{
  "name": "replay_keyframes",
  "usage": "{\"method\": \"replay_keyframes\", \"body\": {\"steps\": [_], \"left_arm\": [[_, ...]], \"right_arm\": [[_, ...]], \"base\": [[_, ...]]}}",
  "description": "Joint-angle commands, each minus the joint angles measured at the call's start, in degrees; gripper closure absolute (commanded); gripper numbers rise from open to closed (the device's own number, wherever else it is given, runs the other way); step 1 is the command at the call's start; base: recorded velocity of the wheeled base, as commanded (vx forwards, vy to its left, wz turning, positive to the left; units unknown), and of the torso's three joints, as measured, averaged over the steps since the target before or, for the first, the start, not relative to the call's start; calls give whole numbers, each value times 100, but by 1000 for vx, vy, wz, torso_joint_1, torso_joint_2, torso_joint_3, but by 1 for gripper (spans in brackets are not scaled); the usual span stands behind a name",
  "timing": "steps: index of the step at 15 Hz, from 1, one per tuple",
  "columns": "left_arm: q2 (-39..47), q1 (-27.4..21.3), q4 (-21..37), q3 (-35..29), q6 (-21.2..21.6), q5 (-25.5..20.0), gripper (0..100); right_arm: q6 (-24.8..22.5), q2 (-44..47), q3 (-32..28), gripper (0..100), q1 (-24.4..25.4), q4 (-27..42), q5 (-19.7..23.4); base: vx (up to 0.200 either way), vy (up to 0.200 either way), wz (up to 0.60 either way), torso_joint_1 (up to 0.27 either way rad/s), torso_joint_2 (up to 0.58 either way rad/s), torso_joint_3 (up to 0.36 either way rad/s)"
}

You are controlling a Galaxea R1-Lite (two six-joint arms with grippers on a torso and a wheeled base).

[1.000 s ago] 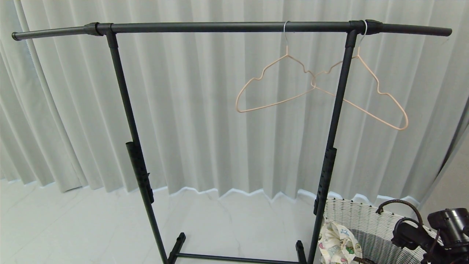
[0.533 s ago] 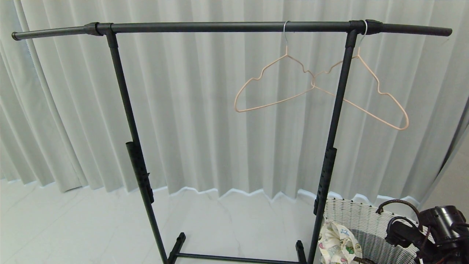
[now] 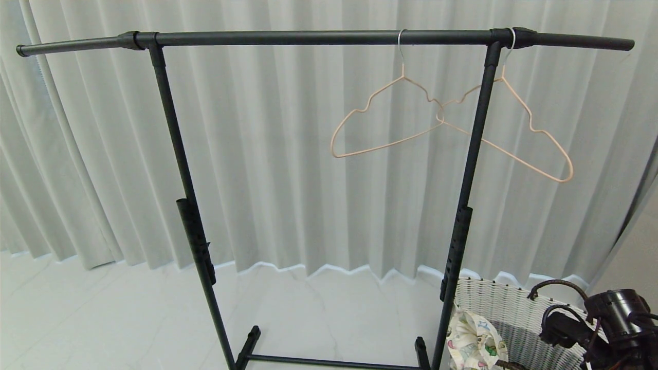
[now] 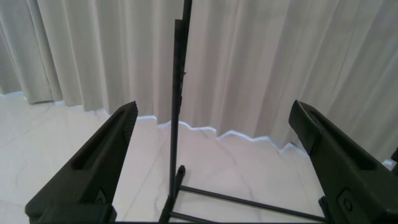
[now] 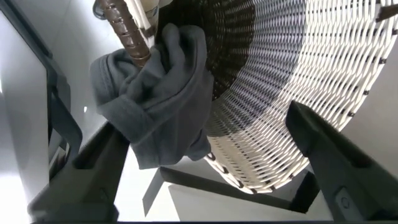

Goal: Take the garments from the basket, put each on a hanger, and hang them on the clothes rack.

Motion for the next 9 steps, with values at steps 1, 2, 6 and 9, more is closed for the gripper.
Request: {"method": "replay_keyframes", "body": {"steps": [1,2,6,9], "left_arm": [[6,7,-2,0,1,3,0],[6,-2,-2,0,1,3,0],[6,7,-2,0,1,3,0],[6,7,-2,0,1,3,0]], "right_arm": [[0,2,9,100,-1,-3,2],[0,2,9,100,-1,-3,-6],[8,-183,88,100,8,-3,2],[325,-666,202,100,8,6,29]], "base": [[0,0,0,0,0,0],[0,0,0,0,0,0],[0,0,0,0,0,0],[0,0,0,0,0,0]]}}
